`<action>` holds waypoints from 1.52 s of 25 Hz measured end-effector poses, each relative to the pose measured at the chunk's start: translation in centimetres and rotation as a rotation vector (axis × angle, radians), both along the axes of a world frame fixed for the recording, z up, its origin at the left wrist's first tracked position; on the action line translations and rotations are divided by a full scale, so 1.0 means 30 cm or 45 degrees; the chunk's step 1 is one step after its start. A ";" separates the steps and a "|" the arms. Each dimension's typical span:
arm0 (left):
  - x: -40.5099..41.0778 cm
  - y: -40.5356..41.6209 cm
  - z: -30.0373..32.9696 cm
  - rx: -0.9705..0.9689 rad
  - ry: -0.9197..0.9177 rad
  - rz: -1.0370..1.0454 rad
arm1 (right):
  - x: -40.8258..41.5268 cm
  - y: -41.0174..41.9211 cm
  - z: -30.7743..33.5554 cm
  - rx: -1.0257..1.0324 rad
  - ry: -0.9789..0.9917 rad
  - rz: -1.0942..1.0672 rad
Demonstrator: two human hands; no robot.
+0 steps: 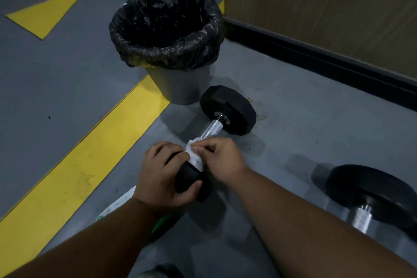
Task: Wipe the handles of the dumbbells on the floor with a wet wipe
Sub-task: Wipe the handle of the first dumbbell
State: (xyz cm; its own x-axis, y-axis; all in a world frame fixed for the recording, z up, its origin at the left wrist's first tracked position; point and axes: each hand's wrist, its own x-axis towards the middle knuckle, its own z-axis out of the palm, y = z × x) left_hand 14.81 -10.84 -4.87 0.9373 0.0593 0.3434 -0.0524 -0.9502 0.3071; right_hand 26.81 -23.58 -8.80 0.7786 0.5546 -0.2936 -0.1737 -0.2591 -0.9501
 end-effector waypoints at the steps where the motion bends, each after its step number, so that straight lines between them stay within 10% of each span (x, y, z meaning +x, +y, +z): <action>1: 0.002 0.014 0.000 -0.027 0.004 0.007 | 0.039 0.007 0.002 -0.018 -0.017 -0.092; 5: 0.003 0.093 -0.009 -0.163 0.029 0.072 | 0.108 0.059 0.011 -0.065 -0.037 -0.356; 13: 0.010 0.131 -0.034 -0.236 -0.017 0.099 | 0.034 0.116 0.012 -0.185 -0.308 0.052; 18: -0.001 0.130 -0.036 -0.253 0.040 0.064 | 0.106 0.125 0.016 -0.104 -0.089 -0.348; 24: 0.011 0.096 0.045 0.213 0.110 -0.090 | 0.011 0.097 0.004 -0.152 -0.127 0.079; 29: 0.037 0.049 0.029 0.210 0.022 -0.015 | 0.136 0.109 0.041 -0.172 -0.091 -0.277; 35: 0.042 0.056 0.014 0.228 -0.111 -0.050 | -0.023 0.106 -0.027 -0.128 -0.133 0.202; 38: 0.044 0.053 0.015 0.215 -0.128 -0.031 | 0.083 0.130 -0.016 -0.227 -0.239 -0.034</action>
